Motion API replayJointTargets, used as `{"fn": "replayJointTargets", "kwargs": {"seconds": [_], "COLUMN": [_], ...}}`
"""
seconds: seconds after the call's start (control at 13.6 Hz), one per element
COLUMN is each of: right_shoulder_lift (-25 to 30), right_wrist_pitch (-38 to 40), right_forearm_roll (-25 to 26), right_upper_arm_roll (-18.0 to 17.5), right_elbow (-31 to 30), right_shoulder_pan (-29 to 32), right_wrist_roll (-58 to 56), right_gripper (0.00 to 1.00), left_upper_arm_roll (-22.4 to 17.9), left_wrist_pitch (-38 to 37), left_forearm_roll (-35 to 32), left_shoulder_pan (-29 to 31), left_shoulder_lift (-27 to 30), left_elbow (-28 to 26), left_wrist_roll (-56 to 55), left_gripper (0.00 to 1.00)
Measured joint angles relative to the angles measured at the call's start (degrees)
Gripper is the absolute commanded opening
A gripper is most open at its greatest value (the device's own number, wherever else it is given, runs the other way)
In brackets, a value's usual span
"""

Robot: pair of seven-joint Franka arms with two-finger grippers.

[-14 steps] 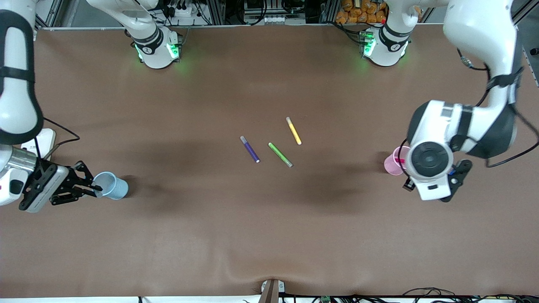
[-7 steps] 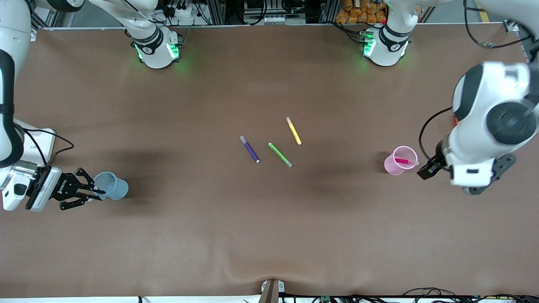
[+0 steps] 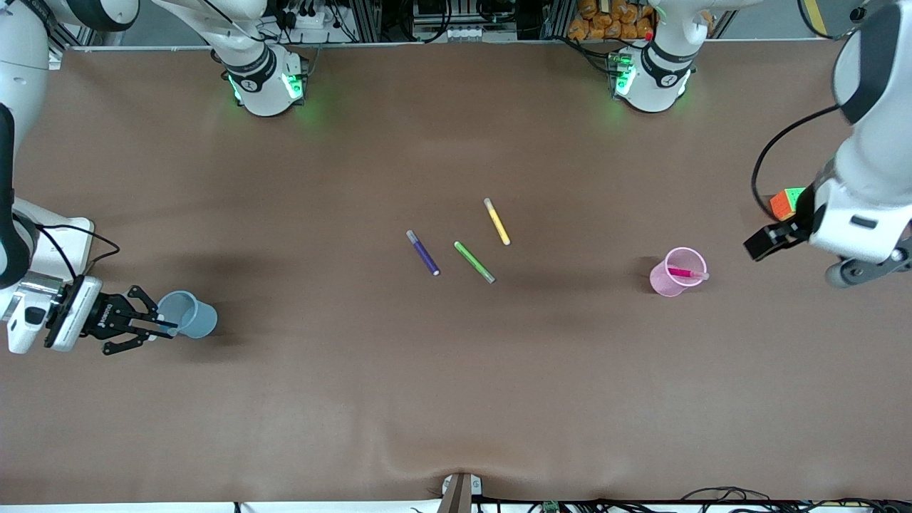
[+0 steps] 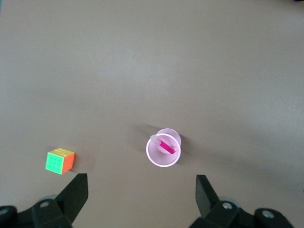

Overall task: Place pink and blue markers in matching cups
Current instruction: 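Lower the blue marker into the blue cup while the left gripper withdraws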

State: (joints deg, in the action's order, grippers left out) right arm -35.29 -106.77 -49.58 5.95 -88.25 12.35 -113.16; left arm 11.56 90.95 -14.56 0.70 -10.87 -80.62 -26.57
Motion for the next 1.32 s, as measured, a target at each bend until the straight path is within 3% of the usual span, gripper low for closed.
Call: {"fn": "replayJointTargets", "kwargs": {"seconds": [0.44,1.03,1.17,1.32], "right_shoulder_lift": [-0.64,-2.12,-2.6,-2.76], "right_wrist_pitch": [5.48,7.6,7.6,7.59], "right_forearm_roll": [-0.55,-0.58,-0.62,-0.65], "right_upper_arm_roll": [0.01,0.02,0.01,0.01], "right_elbow": [0.22,0.14,0.15,0.15], "right_shoulder_pan": [1.31,3.34,3.55,3.56], "right_wrist_roll": [-1.81,-10.01,-10.43,-10.95], "right_gripper": [0.0,0.0,0.0,0.02], "left_upper_arm_roll": [-0.04,-0.28,-1.48,-5.26], "left_wrist_pitch": [-2.06,-4.56,-4.71,-4.83], "left_forearm_roll": [8.38,12.6,12.75,12.75], "left_shoulder_pan": [5.06,9.85,7.34,1.94], "left_shoulder_lift": [3.61,6.18,7.89,10.56], "left_elbow": [-0.06,-1.56,-3.51,-6.89], "left_wrist_roll": [11.31,23.78,23.85,23.27], "left_gripper": [1.0,1.0,1.0,1.0]}}
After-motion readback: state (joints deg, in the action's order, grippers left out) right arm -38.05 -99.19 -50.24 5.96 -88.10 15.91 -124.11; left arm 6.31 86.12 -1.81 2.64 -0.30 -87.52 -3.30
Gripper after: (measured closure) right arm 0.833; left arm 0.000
